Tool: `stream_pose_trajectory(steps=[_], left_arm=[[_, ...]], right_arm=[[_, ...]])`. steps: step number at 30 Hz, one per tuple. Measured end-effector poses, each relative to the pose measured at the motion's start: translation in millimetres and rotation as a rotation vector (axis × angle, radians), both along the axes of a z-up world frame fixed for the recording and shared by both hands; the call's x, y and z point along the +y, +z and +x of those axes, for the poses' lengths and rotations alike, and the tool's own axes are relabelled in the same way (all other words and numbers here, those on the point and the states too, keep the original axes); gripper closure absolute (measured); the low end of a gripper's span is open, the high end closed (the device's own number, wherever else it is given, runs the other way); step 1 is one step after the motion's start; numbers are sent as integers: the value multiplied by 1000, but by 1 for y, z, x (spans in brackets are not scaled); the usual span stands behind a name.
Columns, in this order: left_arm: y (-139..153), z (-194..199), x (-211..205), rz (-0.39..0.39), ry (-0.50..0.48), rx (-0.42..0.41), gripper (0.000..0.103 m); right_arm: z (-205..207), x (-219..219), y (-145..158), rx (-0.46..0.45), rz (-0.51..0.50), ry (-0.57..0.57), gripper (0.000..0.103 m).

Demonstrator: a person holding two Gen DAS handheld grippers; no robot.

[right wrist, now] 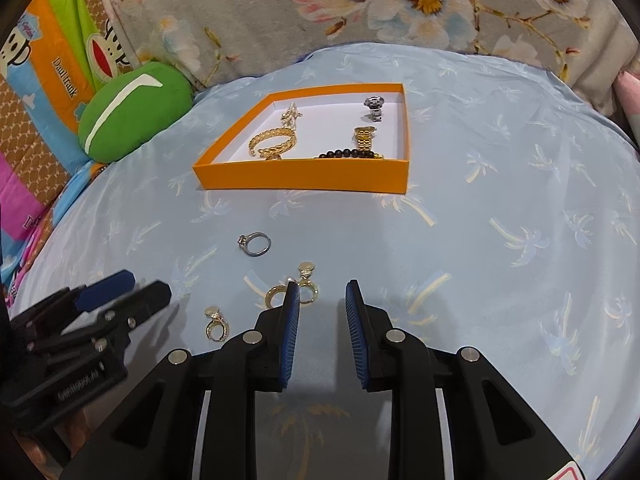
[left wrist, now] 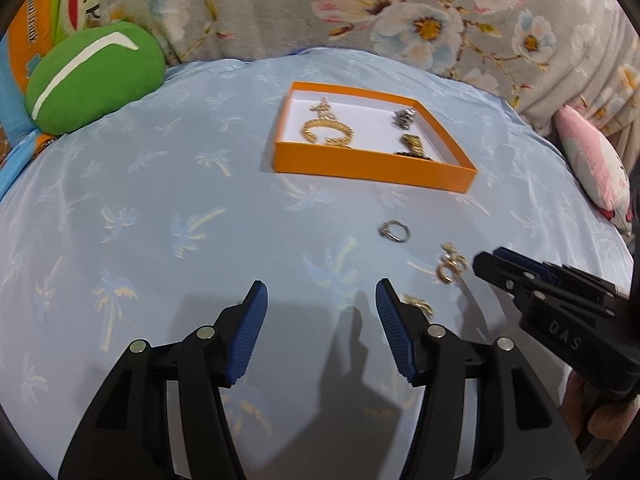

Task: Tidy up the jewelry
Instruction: 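Withdraw both open tools from the box toward the remaining earrings and ring, then grasp a gold pearl-drop earring with left while right grasps another gold earring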

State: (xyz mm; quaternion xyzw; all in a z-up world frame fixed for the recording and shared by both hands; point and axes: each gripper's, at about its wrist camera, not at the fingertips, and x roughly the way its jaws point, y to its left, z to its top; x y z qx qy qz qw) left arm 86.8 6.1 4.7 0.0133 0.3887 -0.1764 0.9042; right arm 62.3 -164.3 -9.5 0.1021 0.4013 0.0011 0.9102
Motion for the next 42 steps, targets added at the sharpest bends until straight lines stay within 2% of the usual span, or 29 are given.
stream_pose_trajectory(steps=[9, 15, 21, 22, 25, 36, 42], left_arm=[[-8, -11, -35, 29, -97, 42, 49], [-10, -9, -41, 69, -72, 39, 53], [-9, -7, -35, 37, -68, 47, 84], [-9, -6, -34, 30, -69, 50, 93], [-9, -5, -32, 18, -67, 57, 99], [-9, 7, -5, 10, 6, 56, 100], [-6, 3, -8, -17, -47, 56, 97]], right_arm=[[-6, -4, 0, -1, 0, -23, 79], [-6, -4, 0, 0, 0, -23, 79], [-6, -4, 0, 0, -1, -22, 79], [-6, -3, 0, 1, -1, -22, 79], [-5, -4, 0, 2, -3, -19, 79], [0, 13, -1, 12, 0, 47, 79], [-1, 10, -1, 16, 13, 41, 79]])
